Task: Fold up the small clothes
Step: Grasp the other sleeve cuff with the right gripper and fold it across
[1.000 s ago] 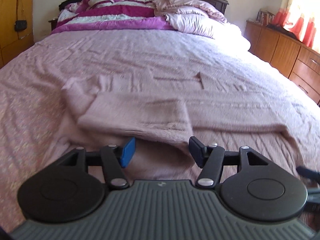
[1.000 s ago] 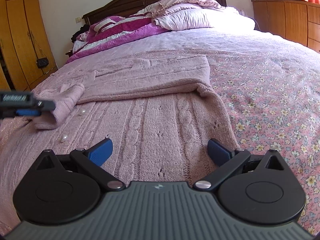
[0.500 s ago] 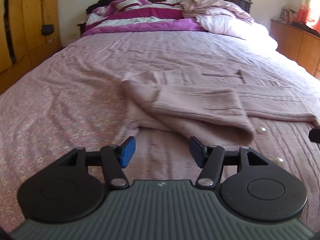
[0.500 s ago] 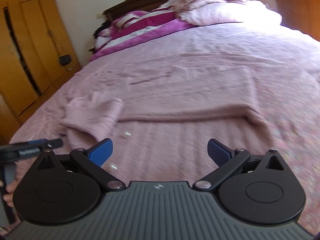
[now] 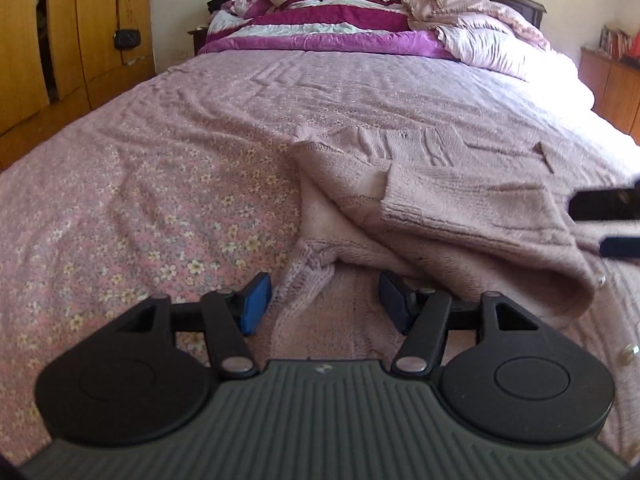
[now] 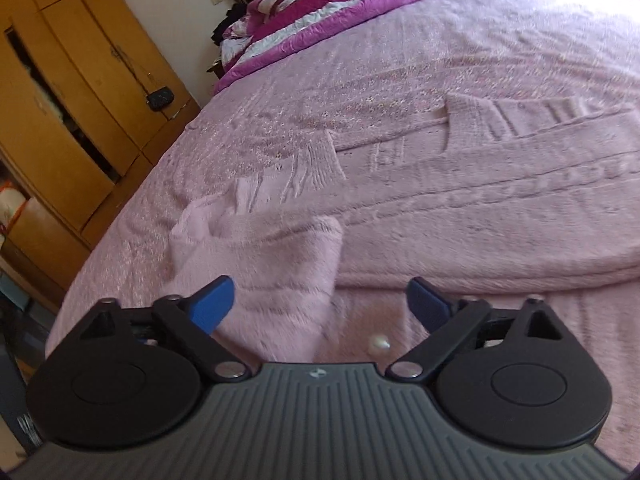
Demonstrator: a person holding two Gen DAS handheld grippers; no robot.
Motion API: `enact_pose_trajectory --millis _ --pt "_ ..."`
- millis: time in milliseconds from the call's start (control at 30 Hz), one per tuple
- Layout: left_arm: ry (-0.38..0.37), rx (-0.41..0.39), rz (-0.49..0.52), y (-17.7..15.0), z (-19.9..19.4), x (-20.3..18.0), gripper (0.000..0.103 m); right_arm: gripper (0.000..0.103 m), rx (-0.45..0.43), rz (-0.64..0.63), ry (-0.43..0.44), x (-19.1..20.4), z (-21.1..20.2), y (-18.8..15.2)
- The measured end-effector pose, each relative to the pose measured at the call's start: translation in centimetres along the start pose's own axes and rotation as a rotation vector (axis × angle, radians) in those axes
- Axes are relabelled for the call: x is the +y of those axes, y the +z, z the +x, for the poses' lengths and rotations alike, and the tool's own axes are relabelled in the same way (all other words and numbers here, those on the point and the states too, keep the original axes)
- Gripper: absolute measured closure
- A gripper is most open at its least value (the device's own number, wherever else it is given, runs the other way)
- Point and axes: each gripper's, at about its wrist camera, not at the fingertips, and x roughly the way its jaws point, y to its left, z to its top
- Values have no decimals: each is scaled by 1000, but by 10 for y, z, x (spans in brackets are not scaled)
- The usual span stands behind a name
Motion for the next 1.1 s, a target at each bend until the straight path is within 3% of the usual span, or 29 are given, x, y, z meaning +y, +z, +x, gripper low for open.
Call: enact_pose_trajectory --millis 200,233,300,367,433,700,967,1100 --pt "-2 14 15 3 3 -1 38 19 42 84 0 7 36 3" --pt "-1 15 17 3 3 -1 38 26 40 86 -8 9 38 1" --pt "0 18 30 3 2 -2 38 51 28 78 -16 14 39 -2" --pt "-9 25 64 5 2 -3 37 83 7 61 -28 19 33 -3" --pt "-21 35 86 8 4 0 35 90 -35 -1 -31 24 20 1" --pt "-63 61 37 10 7 10 35 92 -195 -110 -34 27 -23 45" --pt "-78 80 20 12 8 13 35 92 -182 -121 -200 -18 10 44" --pt "-68 81 25 12 9 11 35 91 -124 -60 -204 -46 33 30"
